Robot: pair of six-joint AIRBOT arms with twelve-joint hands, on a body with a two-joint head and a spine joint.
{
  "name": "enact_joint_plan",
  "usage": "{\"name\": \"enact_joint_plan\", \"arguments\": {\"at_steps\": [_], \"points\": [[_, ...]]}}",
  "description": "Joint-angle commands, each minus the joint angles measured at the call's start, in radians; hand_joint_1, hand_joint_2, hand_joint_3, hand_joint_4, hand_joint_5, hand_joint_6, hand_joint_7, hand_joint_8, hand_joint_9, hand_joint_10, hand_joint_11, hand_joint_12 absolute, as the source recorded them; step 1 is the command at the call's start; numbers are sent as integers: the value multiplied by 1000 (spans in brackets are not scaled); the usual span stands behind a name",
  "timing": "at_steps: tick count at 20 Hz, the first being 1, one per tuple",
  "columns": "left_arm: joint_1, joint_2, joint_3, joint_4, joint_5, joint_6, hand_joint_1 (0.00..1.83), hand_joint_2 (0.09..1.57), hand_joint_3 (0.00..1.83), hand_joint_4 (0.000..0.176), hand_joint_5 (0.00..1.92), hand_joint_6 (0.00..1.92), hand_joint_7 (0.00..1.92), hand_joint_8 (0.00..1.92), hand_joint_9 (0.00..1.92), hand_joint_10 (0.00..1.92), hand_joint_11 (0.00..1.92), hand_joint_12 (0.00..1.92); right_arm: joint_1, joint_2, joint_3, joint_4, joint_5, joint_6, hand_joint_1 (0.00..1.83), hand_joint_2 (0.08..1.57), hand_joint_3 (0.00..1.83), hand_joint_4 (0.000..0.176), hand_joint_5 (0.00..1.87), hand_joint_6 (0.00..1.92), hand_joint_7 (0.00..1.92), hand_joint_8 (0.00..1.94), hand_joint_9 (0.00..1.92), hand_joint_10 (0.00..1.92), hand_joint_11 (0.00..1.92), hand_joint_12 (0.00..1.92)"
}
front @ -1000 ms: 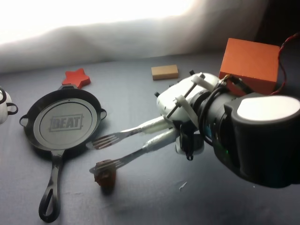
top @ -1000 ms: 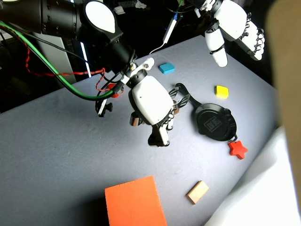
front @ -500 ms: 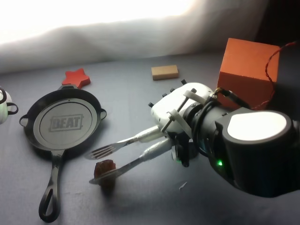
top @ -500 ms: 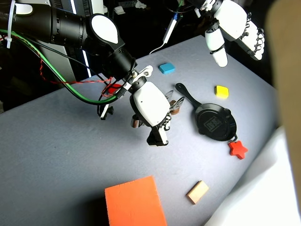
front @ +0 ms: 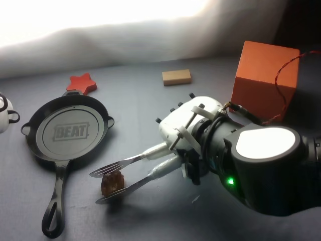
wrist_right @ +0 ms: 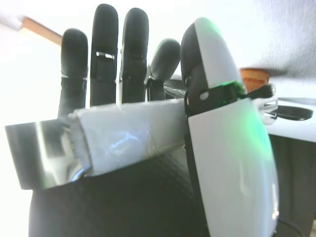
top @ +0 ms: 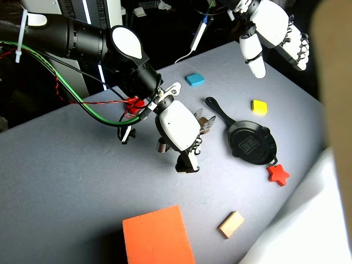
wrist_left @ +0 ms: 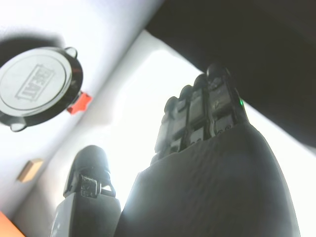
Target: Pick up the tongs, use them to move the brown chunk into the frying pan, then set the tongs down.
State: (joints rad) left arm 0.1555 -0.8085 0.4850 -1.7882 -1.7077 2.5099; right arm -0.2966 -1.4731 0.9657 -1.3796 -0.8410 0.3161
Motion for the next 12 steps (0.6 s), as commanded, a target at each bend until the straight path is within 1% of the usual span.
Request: {"name": "enact_joint_plan", "arguments": {"at_steps": [1,4,6,7,8,9,11,12], "points": [[-6,0,-1,105,-55,5,5,1287,1,0,0,0,0,0,0,0,7,22,1,2,0,-70,-7,-13,1068,1270,0,0,689,1406,996,2,816,417,363,1441],[-6,0,-1,105,-55,5,3,1289,1,0,0,0,0,0,0,0,0,5,-4,7,0,-70,-8,-23,1076,1259,0,0,707,1379,1014,8,831,422,388,1425],[-6,0,-1,105,-55,5,0,1286,0,0,0,0,0,0,0,0,0,0,-1,9,0,-70,-8,-29,1087,1243,0,0,736,1337,1058,22,876,429,445,1397],[-6,0,-1,105,-55,5,0,1285,0,0,0,0,0,0,0,0,0,0,1,9,0,-70,-8,-36,1095,1228,0,0,764,1295,1105,33,933,425,514,1364],[-6,0,-1,105,-55,5,4,1286,0,0,0,0,0,0,0,0,3,2,3,9,0,-70,-8,-44,1183,1142,36,0,849,1171,1029,778,1022,423,649,1299],[-6,0,-1,105,-55,5,0,1282,0,0,0,0,0,0,0,0,5,2,5,11,0,-70,-7,-52,1200,1142,9,0,860,1152,1014,938,1081,432,693,1316],[-6,0,-2,105,-55,5,0,1282,0,0,0,0,0,0,0,0,1,1,5,20,-2,-70,0,-61,1215,1124,0,1,904,1095,1048,920,1146,469,731,1376],[-6,0,-2,105,-55,5,0,1282,0,0,0,0,0,0,0,0,6,3,4,25,-4,-70,5,-61,1141,1156,1,0,895,1120,1086,637,1144,522,730,1410]]}}
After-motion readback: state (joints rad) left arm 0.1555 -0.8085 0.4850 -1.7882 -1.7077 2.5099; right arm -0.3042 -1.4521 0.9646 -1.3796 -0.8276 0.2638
